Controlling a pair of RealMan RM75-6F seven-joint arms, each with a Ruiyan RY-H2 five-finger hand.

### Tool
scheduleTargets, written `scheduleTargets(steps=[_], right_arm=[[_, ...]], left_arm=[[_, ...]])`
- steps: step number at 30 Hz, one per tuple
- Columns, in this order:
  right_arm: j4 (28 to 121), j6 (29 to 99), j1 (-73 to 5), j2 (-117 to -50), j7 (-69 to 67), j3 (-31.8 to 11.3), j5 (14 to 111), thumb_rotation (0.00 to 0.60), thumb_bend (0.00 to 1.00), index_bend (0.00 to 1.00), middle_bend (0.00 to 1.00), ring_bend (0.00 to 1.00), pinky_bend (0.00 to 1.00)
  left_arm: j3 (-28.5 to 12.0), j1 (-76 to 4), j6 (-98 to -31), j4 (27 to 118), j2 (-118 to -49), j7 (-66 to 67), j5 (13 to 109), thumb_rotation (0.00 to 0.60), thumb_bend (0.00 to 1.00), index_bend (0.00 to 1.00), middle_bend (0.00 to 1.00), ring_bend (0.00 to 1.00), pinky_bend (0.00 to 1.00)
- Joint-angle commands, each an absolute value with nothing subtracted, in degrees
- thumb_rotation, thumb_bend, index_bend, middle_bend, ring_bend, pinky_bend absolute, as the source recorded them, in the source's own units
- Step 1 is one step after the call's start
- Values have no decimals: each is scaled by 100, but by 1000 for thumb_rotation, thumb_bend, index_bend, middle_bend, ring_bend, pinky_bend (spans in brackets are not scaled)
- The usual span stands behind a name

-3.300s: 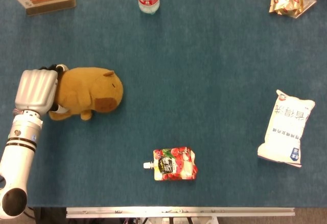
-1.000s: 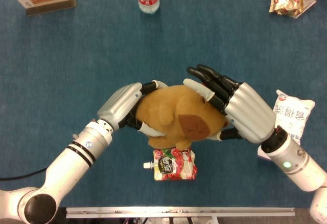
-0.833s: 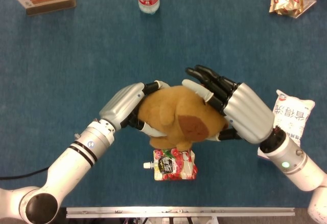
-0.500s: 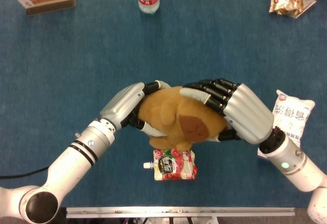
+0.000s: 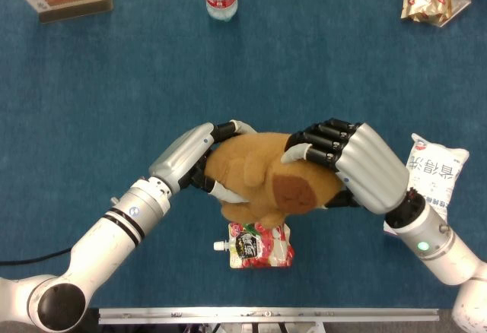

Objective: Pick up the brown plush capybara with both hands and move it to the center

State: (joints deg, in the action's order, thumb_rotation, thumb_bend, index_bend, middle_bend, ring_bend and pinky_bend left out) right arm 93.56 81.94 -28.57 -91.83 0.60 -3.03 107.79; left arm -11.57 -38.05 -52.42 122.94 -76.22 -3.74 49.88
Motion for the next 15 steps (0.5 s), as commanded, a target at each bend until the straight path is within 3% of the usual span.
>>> scheduleTargets(steps=[1, 6, 15], right_arm=[[9290, 8291, -2841, -9254, 52, -329, 10794, 600, 19, 717, 675, 686, 634], [9224, 8418, -2823, -9335, 20, -359, 10788, 600, 47, 769, 713, 722, 660], [9195, 8486, -2813, -9376, 17, -365, 10755, 600, 87, 812, 745, 751, 687]], left_arm=[[-1148, -3802, -5225, 12288, -7619, -423, 5015, 600, 97, 545, 572, 585, 850], [-1136, -3783, -5090, 12254, -7580, -622, 5171, 600, 96, 505, 559, 573, 837], [-1076, -3729, -4839, 12147, -7489, -971, 5634, 600, 97, 390, 370, 420, 670]])
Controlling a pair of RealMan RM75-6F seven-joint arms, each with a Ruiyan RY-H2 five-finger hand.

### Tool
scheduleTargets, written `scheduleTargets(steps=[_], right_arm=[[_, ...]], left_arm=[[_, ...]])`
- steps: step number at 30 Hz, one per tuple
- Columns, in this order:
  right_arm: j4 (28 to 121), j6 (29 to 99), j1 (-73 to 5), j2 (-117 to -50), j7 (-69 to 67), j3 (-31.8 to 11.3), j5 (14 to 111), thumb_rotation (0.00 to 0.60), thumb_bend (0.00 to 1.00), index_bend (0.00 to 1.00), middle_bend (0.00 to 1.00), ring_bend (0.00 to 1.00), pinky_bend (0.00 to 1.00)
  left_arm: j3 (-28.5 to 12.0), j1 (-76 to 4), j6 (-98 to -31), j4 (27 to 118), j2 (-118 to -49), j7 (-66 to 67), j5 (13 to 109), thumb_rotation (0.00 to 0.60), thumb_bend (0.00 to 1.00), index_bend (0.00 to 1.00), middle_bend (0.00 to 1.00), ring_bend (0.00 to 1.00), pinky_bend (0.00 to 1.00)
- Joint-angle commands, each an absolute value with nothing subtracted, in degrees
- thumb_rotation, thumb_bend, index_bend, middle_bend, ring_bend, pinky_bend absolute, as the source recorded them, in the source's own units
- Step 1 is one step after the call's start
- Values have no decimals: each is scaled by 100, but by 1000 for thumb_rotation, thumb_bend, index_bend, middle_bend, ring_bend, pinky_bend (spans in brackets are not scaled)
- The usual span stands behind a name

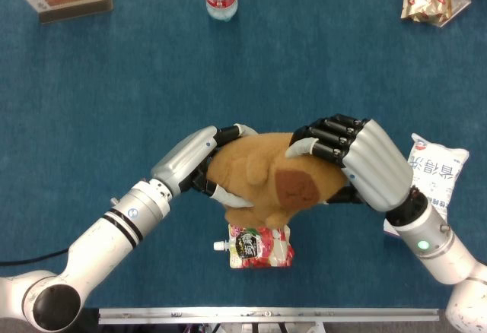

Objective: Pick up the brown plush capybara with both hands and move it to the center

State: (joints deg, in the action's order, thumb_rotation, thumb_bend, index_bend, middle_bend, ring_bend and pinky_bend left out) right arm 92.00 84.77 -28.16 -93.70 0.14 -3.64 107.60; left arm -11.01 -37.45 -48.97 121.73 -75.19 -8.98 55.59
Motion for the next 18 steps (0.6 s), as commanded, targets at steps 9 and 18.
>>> scheduleTargets(steps=[9, 18], right_arm=[[9185, 8510, -2813, -9379, 25, -364, 10729, 600, 117, 819, 751, 755, 691], [9206, 8532, -2803, -9344, 39, -354, 10714, 600, 121, 819, 751, 756, 692]], left_arm=[[-1033, -3777, -4508, 12060, -7351, -1270, 5780, 600, 64, 226, 141, 184, 431], [-1008, -3779, -4472, 11967, -7299, -1412, 5841, 600, 0, 167, 40, 41, 203]])
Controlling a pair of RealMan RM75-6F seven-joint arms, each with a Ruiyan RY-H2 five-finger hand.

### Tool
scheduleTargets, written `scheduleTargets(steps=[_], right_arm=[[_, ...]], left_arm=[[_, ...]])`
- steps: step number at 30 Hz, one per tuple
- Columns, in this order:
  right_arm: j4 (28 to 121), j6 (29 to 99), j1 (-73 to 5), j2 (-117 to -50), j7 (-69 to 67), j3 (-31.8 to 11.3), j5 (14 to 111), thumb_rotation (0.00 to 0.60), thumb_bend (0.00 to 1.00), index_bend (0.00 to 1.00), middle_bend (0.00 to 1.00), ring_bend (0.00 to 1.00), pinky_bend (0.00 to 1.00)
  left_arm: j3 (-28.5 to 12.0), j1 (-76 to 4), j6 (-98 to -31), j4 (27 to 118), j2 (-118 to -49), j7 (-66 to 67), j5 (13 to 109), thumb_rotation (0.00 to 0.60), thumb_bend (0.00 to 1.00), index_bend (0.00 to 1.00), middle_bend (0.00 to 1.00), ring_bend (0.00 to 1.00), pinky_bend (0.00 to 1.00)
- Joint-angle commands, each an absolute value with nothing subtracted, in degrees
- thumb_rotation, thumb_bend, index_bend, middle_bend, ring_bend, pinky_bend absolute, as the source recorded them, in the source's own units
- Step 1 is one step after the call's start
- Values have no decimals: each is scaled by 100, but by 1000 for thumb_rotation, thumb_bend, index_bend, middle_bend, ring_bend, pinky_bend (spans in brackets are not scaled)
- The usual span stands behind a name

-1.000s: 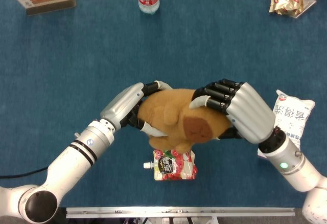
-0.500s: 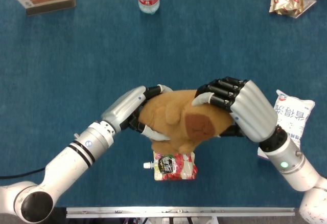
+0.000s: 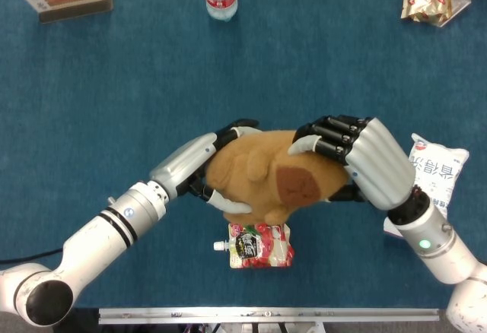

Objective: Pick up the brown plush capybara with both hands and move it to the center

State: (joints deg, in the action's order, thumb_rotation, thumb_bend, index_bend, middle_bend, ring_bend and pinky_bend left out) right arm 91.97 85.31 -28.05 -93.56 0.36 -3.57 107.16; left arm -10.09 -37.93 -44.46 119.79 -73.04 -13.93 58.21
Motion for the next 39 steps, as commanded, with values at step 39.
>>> scheduleTargets(steps=[39], right_arm=[[9283, 8593, -2800, -9150, -138, -327, 10750, 600, 145, 829, 756, 760, 692]], left_arm=[[-911, -3275, -4930, 11706, -7004, -1961, 6007, 600, 0, 174, 0, 0, 52]])
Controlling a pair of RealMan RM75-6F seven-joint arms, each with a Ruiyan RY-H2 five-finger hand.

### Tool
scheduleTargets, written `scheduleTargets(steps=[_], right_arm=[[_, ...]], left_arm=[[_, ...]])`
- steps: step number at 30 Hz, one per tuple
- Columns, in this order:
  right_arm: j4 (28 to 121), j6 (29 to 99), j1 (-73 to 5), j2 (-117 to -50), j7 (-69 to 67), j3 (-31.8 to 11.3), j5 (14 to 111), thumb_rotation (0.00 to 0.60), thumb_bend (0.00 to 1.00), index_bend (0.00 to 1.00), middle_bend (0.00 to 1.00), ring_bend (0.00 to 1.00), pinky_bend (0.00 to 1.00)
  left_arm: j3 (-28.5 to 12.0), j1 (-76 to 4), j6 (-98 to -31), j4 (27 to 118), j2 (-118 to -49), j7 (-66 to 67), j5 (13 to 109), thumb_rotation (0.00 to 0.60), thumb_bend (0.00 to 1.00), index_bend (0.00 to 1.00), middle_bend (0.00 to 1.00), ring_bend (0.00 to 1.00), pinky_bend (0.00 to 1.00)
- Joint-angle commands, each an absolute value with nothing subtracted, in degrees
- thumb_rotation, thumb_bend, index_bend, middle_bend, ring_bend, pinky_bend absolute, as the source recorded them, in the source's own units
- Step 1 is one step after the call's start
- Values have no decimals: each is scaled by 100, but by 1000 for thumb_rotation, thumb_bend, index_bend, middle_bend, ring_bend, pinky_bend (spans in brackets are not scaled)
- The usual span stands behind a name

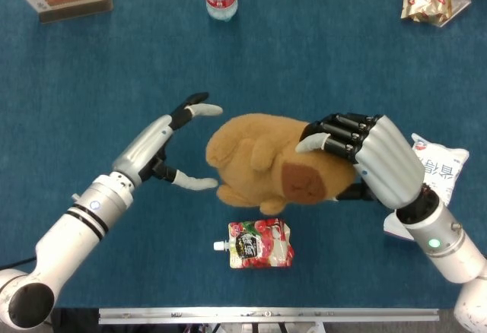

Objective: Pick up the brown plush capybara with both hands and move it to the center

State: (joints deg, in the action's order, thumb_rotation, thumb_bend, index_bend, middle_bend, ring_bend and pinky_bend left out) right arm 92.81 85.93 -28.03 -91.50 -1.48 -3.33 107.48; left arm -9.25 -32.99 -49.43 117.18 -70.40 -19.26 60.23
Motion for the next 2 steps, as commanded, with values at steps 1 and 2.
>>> scheduleTargets(steps=[1, 2], right_arm=[[9290, 8592, -2796, -9148, -132, -321, 10749, 600, 145, 829, 756, 760, 691], [9299, 8592, -2793, -9145, -121, -318, 10749, 600, 145, 829, 756, 760, 692]], left_arm=[[-905, -3263, -4920, 11702, -6986, -1981, 6003, 600, 0, 174, 0, 0, 52], [-898, -3247, -4909, 11697, -6965, -2007, 6005, 600, 0, 174, 0, 0, 52]])
